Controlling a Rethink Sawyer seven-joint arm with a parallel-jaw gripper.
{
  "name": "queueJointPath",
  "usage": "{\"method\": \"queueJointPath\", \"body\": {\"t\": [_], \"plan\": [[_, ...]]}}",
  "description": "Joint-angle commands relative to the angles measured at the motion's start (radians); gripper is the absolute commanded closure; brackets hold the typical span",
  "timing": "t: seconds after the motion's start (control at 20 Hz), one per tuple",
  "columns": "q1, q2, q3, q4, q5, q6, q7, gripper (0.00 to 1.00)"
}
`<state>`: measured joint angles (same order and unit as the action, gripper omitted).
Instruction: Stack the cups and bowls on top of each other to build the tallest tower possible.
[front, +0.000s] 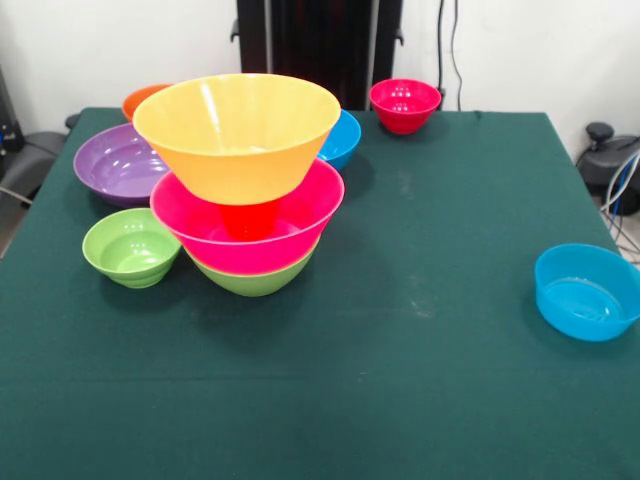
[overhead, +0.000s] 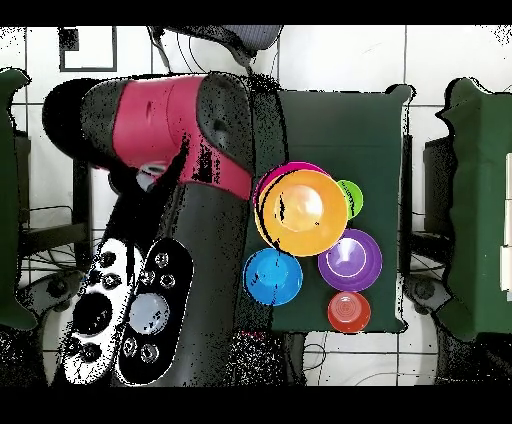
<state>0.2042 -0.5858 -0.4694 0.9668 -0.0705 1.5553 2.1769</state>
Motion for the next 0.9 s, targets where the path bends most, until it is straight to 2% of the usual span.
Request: {"method": "queueJointPath", "body": {"t": [0.05, 0.2, 0.4, 0.7, 0.9], "plan": [[-0.092, 0.089, 0.153, -0.169, -0.083, 0.092, -0.294, 0.0], [-0.15, 0.093, 0.186, -0.204, -0.102, 0.081, -0.423, 0.0], [-0.223, 0.112, 0.215, -0.27, -0.102, 0.084, -0.511, 0.0], [-0.332, 0.176, 0.262, -0.427, -0.095, 0.163, -0.689, 0.0], [-0.39, 0.206, 0.282, -0.482, -0.084, 0.171, -0.779, 0.0]]}}
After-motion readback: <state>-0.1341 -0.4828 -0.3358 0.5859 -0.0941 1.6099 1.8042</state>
